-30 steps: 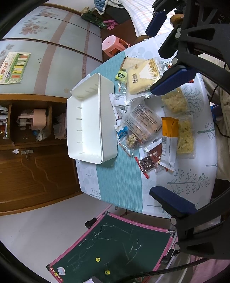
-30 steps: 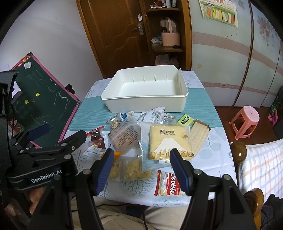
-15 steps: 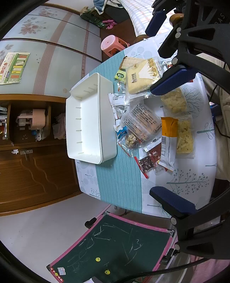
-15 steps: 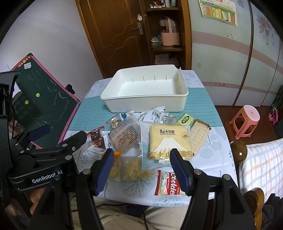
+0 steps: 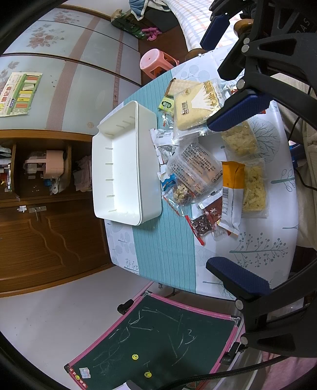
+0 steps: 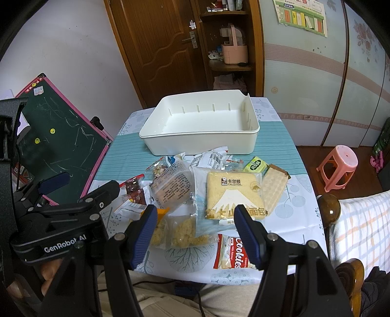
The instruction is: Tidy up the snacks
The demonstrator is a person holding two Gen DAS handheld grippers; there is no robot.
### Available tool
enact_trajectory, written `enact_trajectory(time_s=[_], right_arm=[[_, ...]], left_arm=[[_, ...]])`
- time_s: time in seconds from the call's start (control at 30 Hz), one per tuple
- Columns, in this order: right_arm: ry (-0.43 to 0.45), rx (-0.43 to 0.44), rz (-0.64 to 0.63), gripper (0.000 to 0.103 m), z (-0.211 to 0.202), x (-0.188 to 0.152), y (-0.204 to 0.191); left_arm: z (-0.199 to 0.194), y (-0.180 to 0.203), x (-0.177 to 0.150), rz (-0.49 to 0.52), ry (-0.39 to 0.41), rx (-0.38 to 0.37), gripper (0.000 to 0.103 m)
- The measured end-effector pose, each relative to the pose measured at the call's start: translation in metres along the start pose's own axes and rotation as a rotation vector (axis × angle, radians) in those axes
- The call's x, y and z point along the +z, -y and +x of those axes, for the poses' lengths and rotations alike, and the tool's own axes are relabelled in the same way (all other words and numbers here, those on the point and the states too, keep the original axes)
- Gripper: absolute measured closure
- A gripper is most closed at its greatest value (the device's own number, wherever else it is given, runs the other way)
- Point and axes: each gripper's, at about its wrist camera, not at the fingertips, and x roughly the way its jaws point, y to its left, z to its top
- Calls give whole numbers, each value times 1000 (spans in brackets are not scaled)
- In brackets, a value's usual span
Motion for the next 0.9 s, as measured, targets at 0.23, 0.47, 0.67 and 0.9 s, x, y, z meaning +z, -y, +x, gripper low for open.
enact_trajectory(time_s=[0.23, 0.47, 0.67, 0.9], right_arm=[[26, 10, -11, 37, -8, 6, 0], [80, 10, -40, 37, -28, 23, -5], [154, -9, -63, 37, -50, 38, -5], [166, -25, -40, 37, -49, 41, 5]], left_arm=[[-13, -3, 10, 3, 17, -24, 1], [-30, -12, 26, -33, 44, -53, 1], [-41, -19, 40, -47, 84, -71, 1], [-31, -26, 43, -50, 43, -63, 1]])
